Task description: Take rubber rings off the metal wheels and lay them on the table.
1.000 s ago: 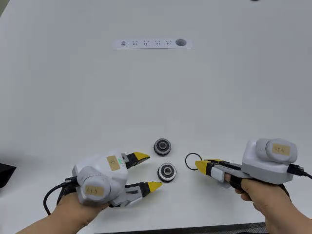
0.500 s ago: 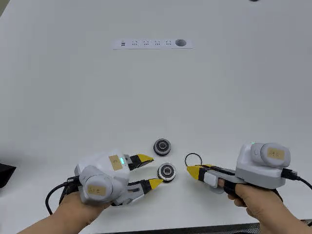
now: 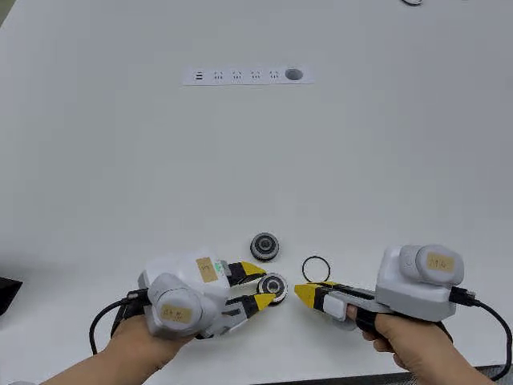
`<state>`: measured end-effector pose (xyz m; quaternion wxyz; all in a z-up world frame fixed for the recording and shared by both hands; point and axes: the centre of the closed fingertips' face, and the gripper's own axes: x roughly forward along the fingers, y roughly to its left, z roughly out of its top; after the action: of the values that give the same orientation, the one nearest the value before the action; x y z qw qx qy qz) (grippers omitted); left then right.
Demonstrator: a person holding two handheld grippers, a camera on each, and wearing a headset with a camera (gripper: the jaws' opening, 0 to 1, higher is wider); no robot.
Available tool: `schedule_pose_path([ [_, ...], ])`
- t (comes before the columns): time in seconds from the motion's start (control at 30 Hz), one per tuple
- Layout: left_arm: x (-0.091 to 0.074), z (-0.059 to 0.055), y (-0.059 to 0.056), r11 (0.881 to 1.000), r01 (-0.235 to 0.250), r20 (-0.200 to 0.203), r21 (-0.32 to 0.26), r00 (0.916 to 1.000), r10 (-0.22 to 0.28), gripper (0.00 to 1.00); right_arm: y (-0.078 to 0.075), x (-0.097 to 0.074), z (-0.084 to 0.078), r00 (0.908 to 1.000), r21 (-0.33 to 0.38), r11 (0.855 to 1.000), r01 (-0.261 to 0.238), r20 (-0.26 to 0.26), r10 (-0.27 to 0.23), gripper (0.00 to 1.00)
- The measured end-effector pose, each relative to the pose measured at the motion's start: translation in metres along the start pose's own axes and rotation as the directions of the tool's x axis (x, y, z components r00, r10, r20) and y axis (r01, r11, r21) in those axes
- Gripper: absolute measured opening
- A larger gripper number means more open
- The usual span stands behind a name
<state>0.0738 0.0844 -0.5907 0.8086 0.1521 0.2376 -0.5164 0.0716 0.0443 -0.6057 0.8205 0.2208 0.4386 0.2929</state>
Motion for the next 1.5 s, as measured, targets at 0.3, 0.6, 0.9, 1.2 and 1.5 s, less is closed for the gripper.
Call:
schedule_pose_path([
  [0.3,0.008,-0.008,-0.001,1.0,0.012,-0.045,0.022,0.9989,-0.011,0.16,0.003,0.002,-0.003,1.0,0.006,1.0,-0.008,-0.004,0.008,0.14],
  [0.6,0.012,-0.006,-0.003,0.999,0.022,-0.058,0.024,0.9981,-0.021,0.14,0.006,0.005,-0.003,0.9997,0.02,1.0,-0.024,-0.005,0.024,0.14],
  [0.9,0.013,-0.007,-0.001,1.0,0.024,-0.06,0.016,0.9979,-0.023,0.13,0.008,0.01,-0.005,0.999,0.055,0.998,-0.042,-0.01,0.043,0.14],
  [1.2,0.012,-0.007,-0.002,1.0,0.022,-0.062,0.016,0.9979,-0.021,0.13,0.008,0.012,-0.004,0.9989,0.072,0.996,-0.047,-0.006,0.048,0.15],
  [1.5,0.012,-0.007,-0.002,1.0,0.016,-0.062,0.009,0.998,-0.015,0.12,0.009,0.016,-0.004,0.998,0.091,0.994,-0.061,-0.009,0.062,0.17],
])
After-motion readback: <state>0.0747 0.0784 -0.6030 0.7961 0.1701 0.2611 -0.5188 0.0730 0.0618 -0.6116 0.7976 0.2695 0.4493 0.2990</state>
